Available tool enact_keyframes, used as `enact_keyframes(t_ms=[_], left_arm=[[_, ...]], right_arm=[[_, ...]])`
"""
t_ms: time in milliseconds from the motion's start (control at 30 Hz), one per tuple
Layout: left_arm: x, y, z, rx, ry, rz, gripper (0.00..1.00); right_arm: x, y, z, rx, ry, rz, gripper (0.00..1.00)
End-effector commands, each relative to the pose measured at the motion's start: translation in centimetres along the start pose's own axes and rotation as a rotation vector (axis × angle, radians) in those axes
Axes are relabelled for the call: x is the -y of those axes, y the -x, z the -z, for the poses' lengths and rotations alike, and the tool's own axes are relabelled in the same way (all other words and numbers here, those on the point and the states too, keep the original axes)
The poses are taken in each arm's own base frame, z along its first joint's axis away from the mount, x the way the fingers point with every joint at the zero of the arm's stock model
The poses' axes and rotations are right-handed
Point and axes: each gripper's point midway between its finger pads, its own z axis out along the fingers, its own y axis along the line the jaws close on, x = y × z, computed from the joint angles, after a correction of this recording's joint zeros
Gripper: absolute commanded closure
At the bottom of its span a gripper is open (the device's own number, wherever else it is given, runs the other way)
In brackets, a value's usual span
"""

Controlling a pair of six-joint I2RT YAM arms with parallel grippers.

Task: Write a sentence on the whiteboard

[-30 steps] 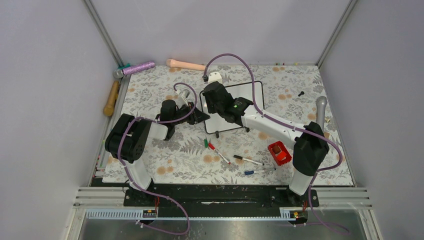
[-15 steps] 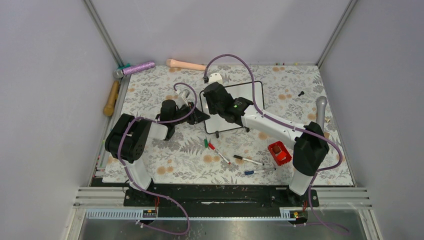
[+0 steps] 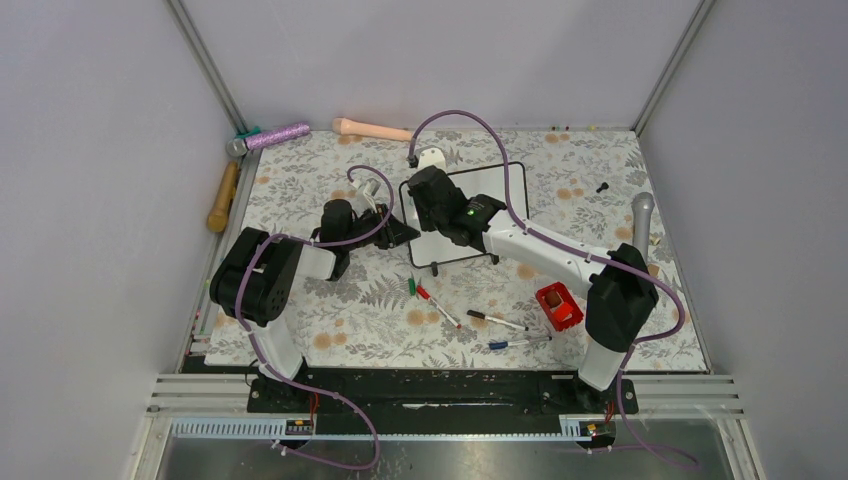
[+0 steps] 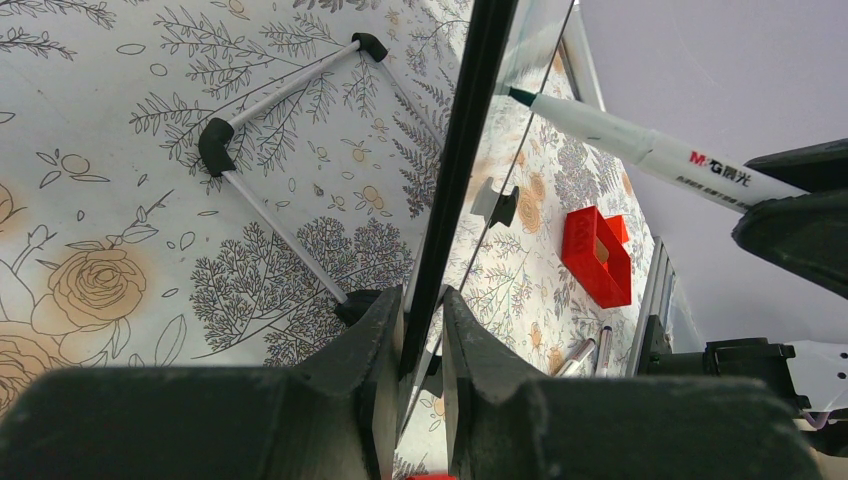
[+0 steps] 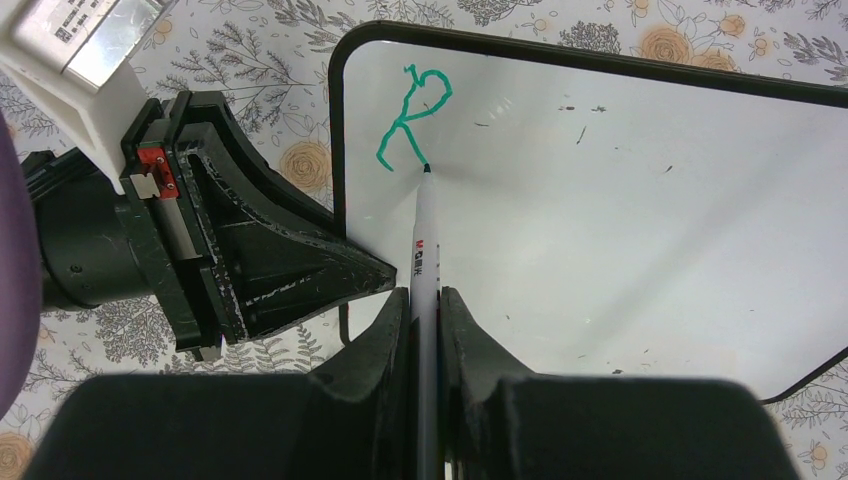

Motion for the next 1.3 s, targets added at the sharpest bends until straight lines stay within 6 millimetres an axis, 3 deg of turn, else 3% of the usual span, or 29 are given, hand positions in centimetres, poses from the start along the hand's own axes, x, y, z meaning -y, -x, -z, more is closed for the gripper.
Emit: enact_keyframes(t_ms=[0,333,600,1267], left_arm=[[-0.5,1.4,-0.1,0.041,0.05,-0.018,0.86],[-0.5,1.5,-0.1,0.041,0.05,-0.019,0.86],[-0.5,1.4,-0.1,0.04,0.051,-0.02,0.86],[-0.5,1.4,-0.1,0.04,0.052,-0.021,0.86]], right_arm=[[0.3,1.5,1.1,0.046,-0.02,-0.013,1.0],[0.9,3.6,3.5,0.234,0.035,-0.072,1.0],[0.7,4.2,2.0,0.2,-0.011,-0.043,1.0],[1.7,4.9,1.3,0.209,-0.095,-0.038,1.0]])
